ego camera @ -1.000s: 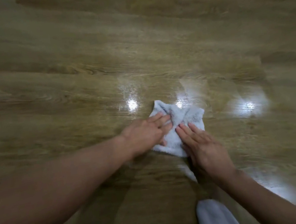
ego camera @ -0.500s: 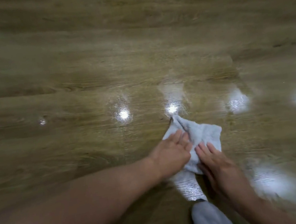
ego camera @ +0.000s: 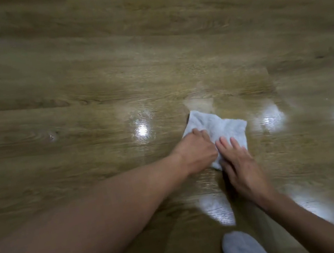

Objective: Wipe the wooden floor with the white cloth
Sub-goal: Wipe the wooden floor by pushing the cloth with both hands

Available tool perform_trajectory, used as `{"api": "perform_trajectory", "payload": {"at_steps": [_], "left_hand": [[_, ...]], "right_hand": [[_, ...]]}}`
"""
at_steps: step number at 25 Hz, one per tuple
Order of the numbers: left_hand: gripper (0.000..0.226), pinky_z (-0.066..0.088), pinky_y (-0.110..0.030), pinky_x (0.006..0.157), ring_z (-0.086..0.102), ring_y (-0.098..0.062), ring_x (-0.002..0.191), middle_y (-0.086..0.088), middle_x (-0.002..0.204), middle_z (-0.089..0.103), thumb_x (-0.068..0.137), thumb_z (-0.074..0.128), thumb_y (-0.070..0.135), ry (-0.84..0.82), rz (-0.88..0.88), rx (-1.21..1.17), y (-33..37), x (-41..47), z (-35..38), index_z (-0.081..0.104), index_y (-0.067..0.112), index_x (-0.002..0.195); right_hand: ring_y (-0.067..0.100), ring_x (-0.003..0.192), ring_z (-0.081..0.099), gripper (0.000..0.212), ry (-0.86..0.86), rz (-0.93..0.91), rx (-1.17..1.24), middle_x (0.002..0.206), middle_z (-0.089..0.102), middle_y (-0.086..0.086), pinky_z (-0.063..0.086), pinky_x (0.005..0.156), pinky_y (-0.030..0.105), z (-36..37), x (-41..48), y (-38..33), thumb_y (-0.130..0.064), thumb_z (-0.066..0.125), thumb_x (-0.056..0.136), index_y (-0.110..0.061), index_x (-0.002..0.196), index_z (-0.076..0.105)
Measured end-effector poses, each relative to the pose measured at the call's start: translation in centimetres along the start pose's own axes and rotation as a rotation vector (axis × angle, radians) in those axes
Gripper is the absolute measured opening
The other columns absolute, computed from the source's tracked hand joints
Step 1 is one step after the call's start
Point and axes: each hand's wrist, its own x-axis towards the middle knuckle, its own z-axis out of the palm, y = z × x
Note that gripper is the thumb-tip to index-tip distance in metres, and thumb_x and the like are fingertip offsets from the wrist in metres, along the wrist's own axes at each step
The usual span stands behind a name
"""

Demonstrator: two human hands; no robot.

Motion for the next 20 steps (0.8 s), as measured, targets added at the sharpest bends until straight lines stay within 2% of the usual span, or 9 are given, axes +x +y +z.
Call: {"api": "perform_trajectory", "payload": {"at_steps": [3, 5, 7, 9, 11, 13, 15, 18, 20], "left_hand": [[0.023, 0.044, -0.025, 0.061, 0.064, -0.017, 0.078, -0.003, 0.088, 0.071, 0.088, 0.045, 0.021, 0.079, 0.1, -0.001, 0.8, -5.2, 1.3, 0.068, 0.02, 0.091], [0.018, 0.04, -0.019, 0.049, 0.064, -0.009, 0.066, 0.004, 0.072, 0.069, 0.08, 0.059, 0.038, 0.042, 0.003, -0.074, -0.7, -8.5, 1.7, 0.069, 0.023, 0.076], [0.033, 0.044, -0.02, 0.048, 0.067, -0.01, 0.074, 0.004, 0.081, 0.069, 0.08, 0.062, 0.055, 0.003, -0.182, -0.149, -2.6, -11.4, 3.3, 0.068, 0.023, 0.082], [0.037, 0.051, -0.027, 0.053, 0.068, -0.016, 0.086, 0.002, 0.097, 0.068, 0.084, 0.057, 0.055, 0.03, -0.448, -0.263, -3.9, -14.6, 5.3, 0.064, 0.02, 0.095], [0.042, 0.056, -0.032, 0.057, 0.069, -0.022, 0.089, -0.003, 0.104, 0.068, 0.081, 0.059, 0.05, 0.116, -0.778, -0.457, -3.7, -18.7, 7.0, 0.065, 0.013, 0.101], [0.053, 0.057, -0.034, 0.064, 0.07, -0.025, 0.089, -0.009, 0.107, 0.069, 0.083, 0.052, 0.052, 0.227, -1.053, -0.559, -2.4, -22.9, 8.8, 0.066, 0.006, 0.104], [0.064, 0.058, -0.04, 0.071, 0.069, -0.029, 0.098, -0.014, 0.118, 0.066, 0.086, 0.044, 0.06, 0.257, -1.292, -0.578, -1.3, -27.0, 10.3, 0.066, 0.003, 0.107], [0.055, 0.047, -0.049, 0.096, 0.042, -0.032, 0.134, -0.018, 0.147, 0.041, 0.082, 0.066, 0.037, 0.284, -1.6, -0.653, -1.1, -30.7, 11.7, 0.057, 0.001, 0.123], [0.064, 0.027, -0.038, 0.114, 0.021, -0.028, 0.145, -0.017, 0.155, 0.022, 0.089, 0.063, 0.021, 0.227, -1.609, -0.717, -1.9, -30.8, 12.2, 0.035, 0.001, 0.143]], "right_hand": [[0.026, 0.143, 0.021, 0.047, -0.046, -0.094, -0.017, 0.15, 0.037, 0.001, 0.018, 0.115, 0.044, 2.7, -3.8, -2.8, -0.024, 0.044, 0.096, -0.015, 0.142, 0.043], [0.033, 0.14, 0.03, 0.046, -0.079, -0.195, -0.072, 0.146, 0.044, 0.006, 0.021, 0.111, 0.048, 3.3, -2.8, -5.0, -0.023, 0.048, 0.093, -0.011, 0.137, 0.049], [0.033, 0.142, 0.027, 0.046, -0.148, -0.319, -0.12, 0.149, 0.042, 0.006, 0.017, 0.113, 0.048, 4.0, -0.3, -7.9, -0.024, 0.046, 0.096, -0.012, 0.14, 0.045], [0.029, 0.146, 0.015, 0.05, -0.212, -0.44, -0.156, 0.155, 0.03, 0.003, 0.008, 0.116, 0.045, 5.1, 2.5, -10.9, -0.026, 0.041, 0.099, -0.014, 0.147, 0.033], [0.025, 0.148, 0.003, 0.055, -0.294, -0.602, -0.204, 0.16, 0.017, -0.001, -0.001, 0.118, 0.042, 6.5, 5.3, -14.7, -0.026, 0.038, 0.1, -0.018, 0.151, 0.02], [0.023, 0.148, -0.004, 0.058, -0.391, -0.814, -0.275, 0.161, 0.007, -0.003, -0.005, 0.118, 0.04, 7.8, 7.2, -18.8, -0.027, 0.034, 0.1, -0.02, 0.153, 0.011], [0.026, 0.148, -0.006, 0.06, -0.488, -1.022, -0.328, 0.162, 0.001, -0.001, -0.004, 0.117, 0.042, 9.4, 8.4, -23.4, -0.028, 0.031, 0.1, -0.02, 0.153, 0.005], [0.03, 0.148, -0.003, 0.06, -0.471, -1.198, -0.422, 0.161, -0.003, 0.004, 0.007, 0.117, 0.043, 11.6, 10.0, -28.8, -0.026, 0.023, 0.098, -0.017, 0.153, 0.0], [0.03, 0.148, -0.005, 0.06, -0.427, -1.228, -0.473, 0.161, -0.006, 0.007, 0.009, 0.117, 0.042, 12.7, 10.8, -30.5, -0.033, 0.024, 0.102, -0.015, 0.152, -0.003]]}}
